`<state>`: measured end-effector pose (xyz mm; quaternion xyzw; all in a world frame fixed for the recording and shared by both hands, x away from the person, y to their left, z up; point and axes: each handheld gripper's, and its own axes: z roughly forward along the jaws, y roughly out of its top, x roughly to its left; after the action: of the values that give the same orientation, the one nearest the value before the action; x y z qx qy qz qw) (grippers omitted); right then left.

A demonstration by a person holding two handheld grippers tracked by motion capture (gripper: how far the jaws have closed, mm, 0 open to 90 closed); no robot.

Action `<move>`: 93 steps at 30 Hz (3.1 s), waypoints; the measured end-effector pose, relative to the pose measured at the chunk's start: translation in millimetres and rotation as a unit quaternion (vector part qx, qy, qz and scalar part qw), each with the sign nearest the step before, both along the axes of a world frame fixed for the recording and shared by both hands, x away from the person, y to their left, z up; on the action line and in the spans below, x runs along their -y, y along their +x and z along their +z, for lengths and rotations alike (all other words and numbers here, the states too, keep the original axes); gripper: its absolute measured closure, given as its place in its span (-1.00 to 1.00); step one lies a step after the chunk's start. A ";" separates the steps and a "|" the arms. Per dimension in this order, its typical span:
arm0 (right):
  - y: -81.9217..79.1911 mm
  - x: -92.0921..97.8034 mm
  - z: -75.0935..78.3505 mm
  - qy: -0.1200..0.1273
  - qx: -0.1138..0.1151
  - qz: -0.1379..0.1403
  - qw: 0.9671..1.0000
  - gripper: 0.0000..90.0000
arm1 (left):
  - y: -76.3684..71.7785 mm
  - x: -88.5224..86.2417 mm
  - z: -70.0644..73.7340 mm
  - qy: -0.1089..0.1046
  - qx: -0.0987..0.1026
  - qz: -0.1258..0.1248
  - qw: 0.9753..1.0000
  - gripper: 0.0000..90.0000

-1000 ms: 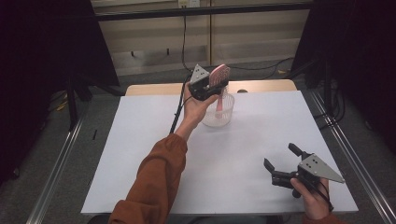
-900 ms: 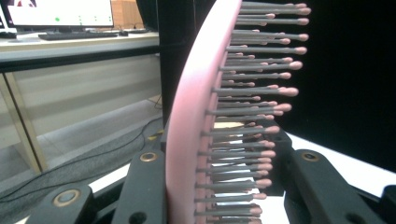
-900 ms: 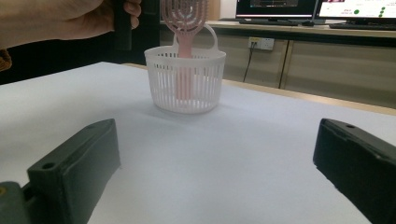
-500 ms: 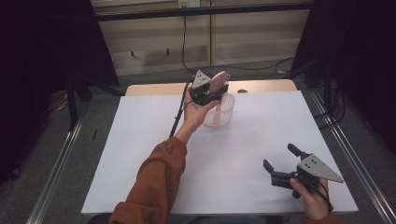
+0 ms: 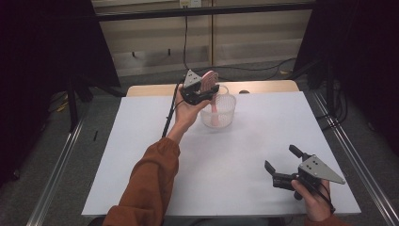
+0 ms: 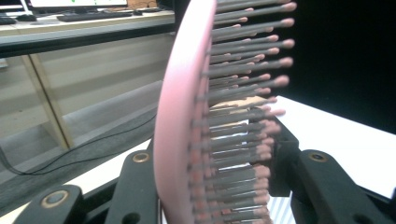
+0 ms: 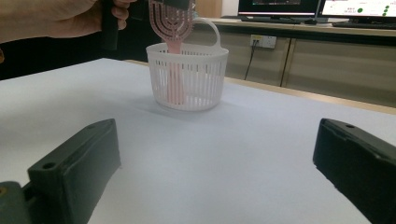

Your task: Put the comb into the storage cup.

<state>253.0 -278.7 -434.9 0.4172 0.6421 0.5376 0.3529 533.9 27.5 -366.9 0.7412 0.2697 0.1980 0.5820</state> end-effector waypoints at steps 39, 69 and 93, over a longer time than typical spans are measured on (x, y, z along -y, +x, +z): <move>3.1 -2.3 -3.3 -0.007 -0.014 0.016 1.000 -0.99 | 8.0 -25.5 -6.6 0.033 -0.037 0.036 0.998 -0.43; 3.2 -2.5 -3.7 -0.007 -0.011 0.018 1.000 -0.99 | 9.3 -33.1 -21.5 0.052 -0.046 0.017 0.997 -0.66; 4.1 -3.5 -4.5 -0.010 -0.013 0.019 1.000 -0.99 | -3.1 -40.7 -29.5 0.028 -0.056 -0.007 0.998 -0.67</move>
<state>257.2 -275.2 -439.4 0.4081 0.6598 0.5325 0.3385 530.8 68.2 -396.4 0.7692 0.2906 0.1601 0.5462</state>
